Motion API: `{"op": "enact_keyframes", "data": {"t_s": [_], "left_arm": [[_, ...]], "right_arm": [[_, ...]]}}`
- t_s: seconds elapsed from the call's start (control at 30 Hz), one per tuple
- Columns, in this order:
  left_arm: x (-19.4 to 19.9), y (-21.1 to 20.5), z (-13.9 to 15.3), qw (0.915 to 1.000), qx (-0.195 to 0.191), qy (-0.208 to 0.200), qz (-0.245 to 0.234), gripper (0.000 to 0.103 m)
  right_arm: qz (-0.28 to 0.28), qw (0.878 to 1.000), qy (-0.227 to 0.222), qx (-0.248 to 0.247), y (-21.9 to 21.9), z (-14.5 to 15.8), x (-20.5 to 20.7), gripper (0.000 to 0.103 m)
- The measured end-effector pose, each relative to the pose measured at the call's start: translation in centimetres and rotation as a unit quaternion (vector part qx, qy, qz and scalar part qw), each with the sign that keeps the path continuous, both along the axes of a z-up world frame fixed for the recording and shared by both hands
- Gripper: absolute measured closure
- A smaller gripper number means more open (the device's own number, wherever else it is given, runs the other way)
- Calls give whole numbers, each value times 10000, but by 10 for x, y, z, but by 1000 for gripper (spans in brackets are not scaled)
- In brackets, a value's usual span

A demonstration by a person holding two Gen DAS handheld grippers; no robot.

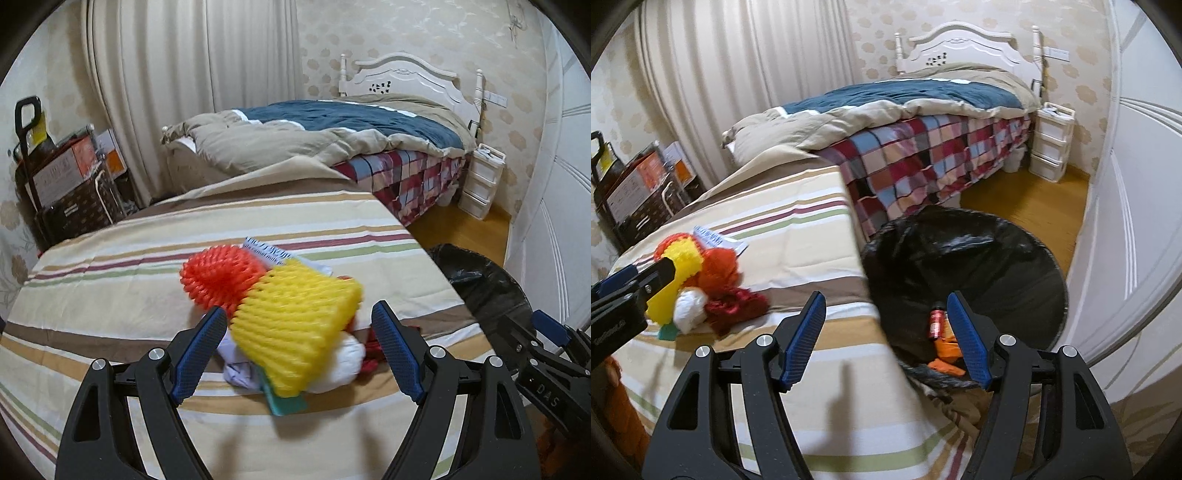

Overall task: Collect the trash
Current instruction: 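Grasp the yellow foam net with the left gripper and lift it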

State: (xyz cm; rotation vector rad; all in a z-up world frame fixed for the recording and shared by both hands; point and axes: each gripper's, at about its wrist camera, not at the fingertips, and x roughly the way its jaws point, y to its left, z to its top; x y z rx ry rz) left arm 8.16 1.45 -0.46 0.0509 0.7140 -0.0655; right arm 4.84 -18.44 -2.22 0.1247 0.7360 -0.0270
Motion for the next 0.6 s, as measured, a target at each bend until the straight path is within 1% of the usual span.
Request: {"op": "enact_keyframes", "data": {"t_s": [0.1, 0.23, 0.33, 0.4, 0.5, 0.6], "left_arm": [[5, 2, -6, 9999, 2, 101, -132, 21], [11, 5, -15, 9997, 24, 200, -143, 20], [15, 8, -20, 9991, -96, 352, -210, 20], [15, 12, -22, 9990, -161, 362, -195, 21], [13, 15, -21, 9990, -180, 330, -239, 34], [12, 16, -20, 9990, -197, 301, -253, 45]], "right_arm": [[99, 9999, 32, -25, 10, -1, 0, 36], [191, 9998, 89, -58, 19, -4, 2, 36], [225, 9996, 130, -73, 23, -6, 3, 36], [234, 9996, 144, -74, 24, -7, 2, 36], [255, 9995, 160, -84, 27, -8, 3, 36], [294, 9994, 169, -96, 30, -8, 2, 36]]}}
